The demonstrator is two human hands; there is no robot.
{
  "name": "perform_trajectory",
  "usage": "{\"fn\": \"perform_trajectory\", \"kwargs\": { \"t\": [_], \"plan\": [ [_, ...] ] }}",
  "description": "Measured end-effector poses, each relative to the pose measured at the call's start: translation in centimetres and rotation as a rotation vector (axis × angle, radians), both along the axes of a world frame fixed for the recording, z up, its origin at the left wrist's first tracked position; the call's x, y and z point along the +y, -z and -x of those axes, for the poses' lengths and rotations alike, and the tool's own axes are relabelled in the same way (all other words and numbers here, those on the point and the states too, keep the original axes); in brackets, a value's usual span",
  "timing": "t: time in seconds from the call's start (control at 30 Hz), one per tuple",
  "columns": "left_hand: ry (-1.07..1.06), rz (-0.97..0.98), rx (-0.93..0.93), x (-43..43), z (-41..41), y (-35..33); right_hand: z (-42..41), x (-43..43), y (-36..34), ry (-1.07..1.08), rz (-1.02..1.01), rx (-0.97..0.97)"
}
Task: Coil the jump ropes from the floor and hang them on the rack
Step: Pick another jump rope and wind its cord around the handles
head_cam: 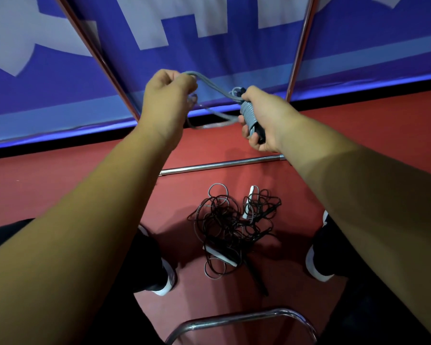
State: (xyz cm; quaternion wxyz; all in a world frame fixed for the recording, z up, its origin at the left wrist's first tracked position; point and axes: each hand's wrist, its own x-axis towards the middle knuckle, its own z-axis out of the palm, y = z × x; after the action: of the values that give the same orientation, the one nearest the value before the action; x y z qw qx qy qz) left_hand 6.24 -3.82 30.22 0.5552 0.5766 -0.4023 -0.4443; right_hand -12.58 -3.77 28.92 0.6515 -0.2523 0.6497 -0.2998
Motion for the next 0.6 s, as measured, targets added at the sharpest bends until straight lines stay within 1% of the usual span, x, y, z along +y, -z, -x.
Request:
{"fn": "perform_trajectory", "kwargs": {
  "t": [0.07, 0.1, 0.17, 0.23, 0.3, 0.33, 0.37, 0.4, 0.43, 0.47, 0.5, 0.53, 0.57, 0.6],
  "plan": [
    [-0.018, 0.045, -0.078, 0.2, -0.2, -0.1, 0.1, 0.0, 0.1, 0.017, -0.010, 0.011],
    [-0.015, 0.075, -0.089, 0.4, -0.2, -0.2, 0.2, -0.1, 0.1, 0.030, -0.010, 0.013],
    [0.023, 0.125, -0.020, 1.0, 0.0, -0.5, 0.2, -0.2, 0.0, 0.055, 0.000, 0.013],
    [0.120, 0.132, 0.064, 1.4, 0.3, -0.9, 0.4, -0.3, -0.2, 0.075, 0.011, 0.014],
    [0.262, 0.103, 0.101, 1.9, 0.3, -1.6, 0.7, -0.4, -0.2, 0.092, 0.011, 0.018],
    [0.339, 0.080, 0.078, 2.1, 0.3, -2.0, 0.9, -0.4, -0.1, 0.103, 0.011, 0.022],
    [0.415, 0.055, 0.013, 2.2, 0.2, -2.4, 1.0, -0.4, 0.0, 0.114, 0.012, 0.031],
    [0.491, 0.019, -0.101, 2.4, 0.0, -2.6, 1.1, -0.4, 0.1, 0.121, 0.011, 0.042],
    [0.572, -0.037, -0.255, 2.5, -0.1, -2.8, 1.2, -0.4, 0.3, 0.124, 0.015, 0.050],
    [0.661, -0.117, -0.413, 2.7, -0.1, -2.8, 1.3, -0.5, 0.4, 0.123, 0.024, 0.056],
    [0.753, -0.218, -0.532, 2.9, -0.1, -2.7, 1.4, -0.4, 0.4, 0.116, 0.042, 0.066],
    [0.842, -0.324, -0.576, 3.2, 0.0, -2.6, 1.4, -0.4, 0.4, 0.101, 0.070, 0.086],
    [0.915, -0.417, -0.544, 3.4, 0.0, -2.4, 1.4, -0.5, 0.5, 0.070, 0.113, 0.122],
    [0.962, -0.486, -0.465, 3.7, 0.1, -2.4, 1.2, -0.4, 0.5, 0.023, 0.171, 0.173]
  ]
}}
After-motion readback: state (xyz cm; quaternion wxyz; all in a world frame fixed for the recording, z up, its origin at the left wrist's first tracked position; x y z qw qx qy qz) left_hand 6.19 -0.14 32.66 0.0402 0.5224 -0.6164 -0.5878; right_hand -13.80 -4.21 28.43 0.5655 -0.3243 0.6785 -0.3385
